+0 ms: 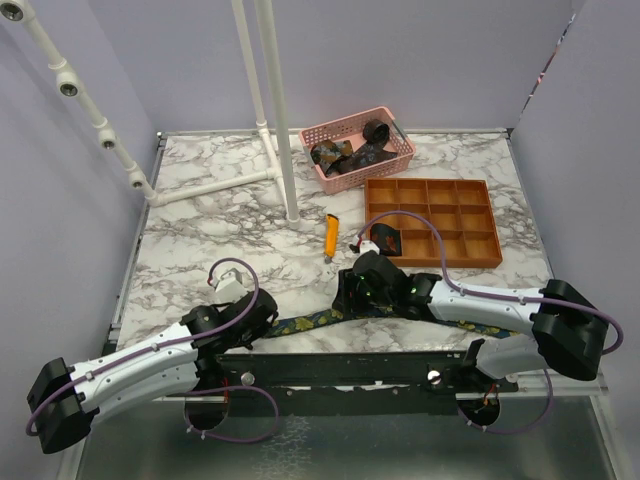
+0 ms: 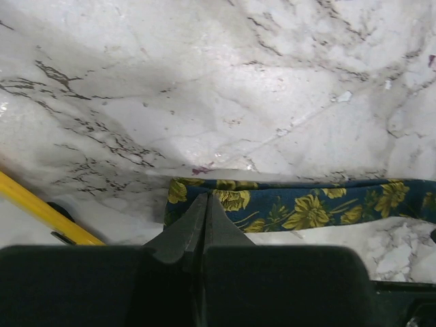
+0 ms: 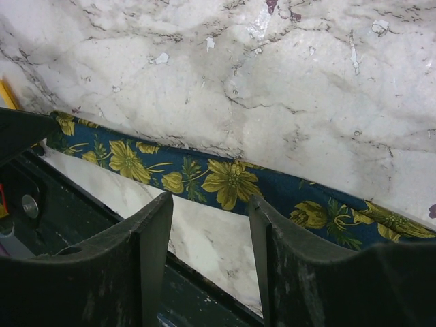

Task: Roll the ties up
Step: Flatten out the tie at the center of the board.

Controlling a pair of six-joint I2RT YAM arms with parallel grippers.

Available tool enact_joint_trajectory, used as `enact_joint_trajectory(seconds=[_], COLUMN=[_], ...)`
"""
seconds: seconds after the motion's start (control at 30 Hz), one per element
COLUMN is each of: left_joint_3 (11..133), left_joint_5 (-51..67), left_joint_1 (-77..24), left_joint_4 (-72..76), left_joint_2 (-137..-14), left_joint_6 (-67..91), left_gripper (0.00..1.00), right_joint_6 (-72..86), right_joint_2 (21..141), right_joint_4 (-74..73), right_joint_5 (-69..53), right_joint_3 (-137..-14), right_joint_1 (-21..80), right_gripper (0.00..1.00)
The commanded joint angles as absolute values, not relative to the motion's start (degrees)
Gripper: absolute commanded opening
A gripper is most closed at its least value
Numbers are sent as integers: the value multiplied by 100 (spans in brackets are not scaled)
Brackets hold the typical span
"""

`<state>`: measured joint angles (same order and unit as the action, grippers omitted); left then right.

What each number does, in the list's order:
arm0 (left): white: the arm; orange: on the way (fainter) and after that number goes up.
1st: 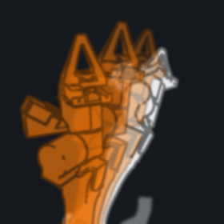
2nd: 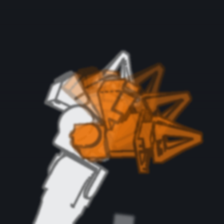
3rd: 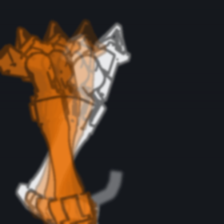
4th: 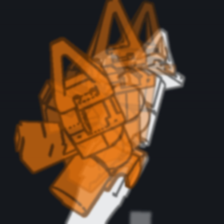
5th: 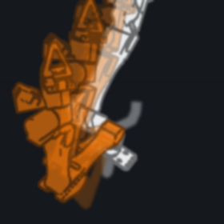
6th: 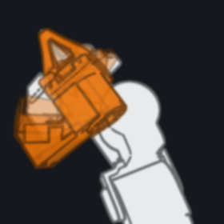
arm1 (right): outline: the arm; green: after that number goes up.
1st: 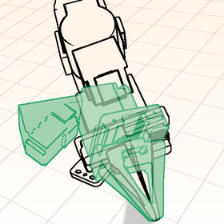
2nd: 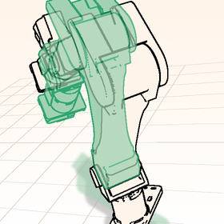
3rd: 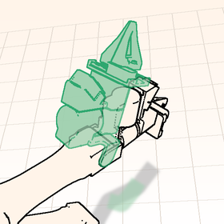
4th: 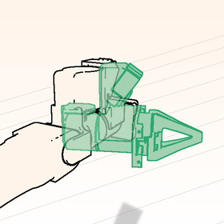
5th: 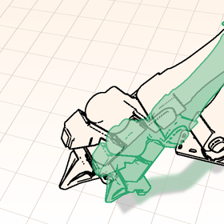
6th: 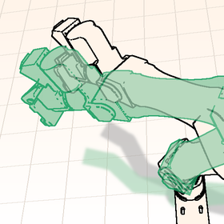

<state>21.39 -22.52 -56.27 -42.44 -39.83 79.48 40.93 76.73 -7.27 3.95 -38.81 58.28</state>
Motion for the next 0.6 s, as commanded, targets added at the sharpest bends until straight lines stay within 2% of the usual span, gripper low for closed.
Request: enact_joint_trajectory(seconds=[0.0,0.33,0.47,0.57], left_joint_3=[1900,1795,1872,1909], left_joint_5=[-2661,-3167,-3227,-3253], left_joint_1=[-5643,-5625,-5628,-5627], left_joint_4=[-4342,-4058,-3927,-3905], left_joint_2=[-4044,-4278,-4642,-4728], left_joint_6=[8194,8248,8096,8043], left_gripper=[0,0,0,0], right_joint_6=[4027,3941,4255,4693], right_joint_2=[7795,7981,8125,7800], right_joint_4=[-658,-738,-1171,-1474], right_joint_5=[250,69,556,1116], right_joint_3=[-3887,-3945,-3957,-3800], right_joint_1=[5832,5836,5836,5818], right_gripper=[53,50,49,51])
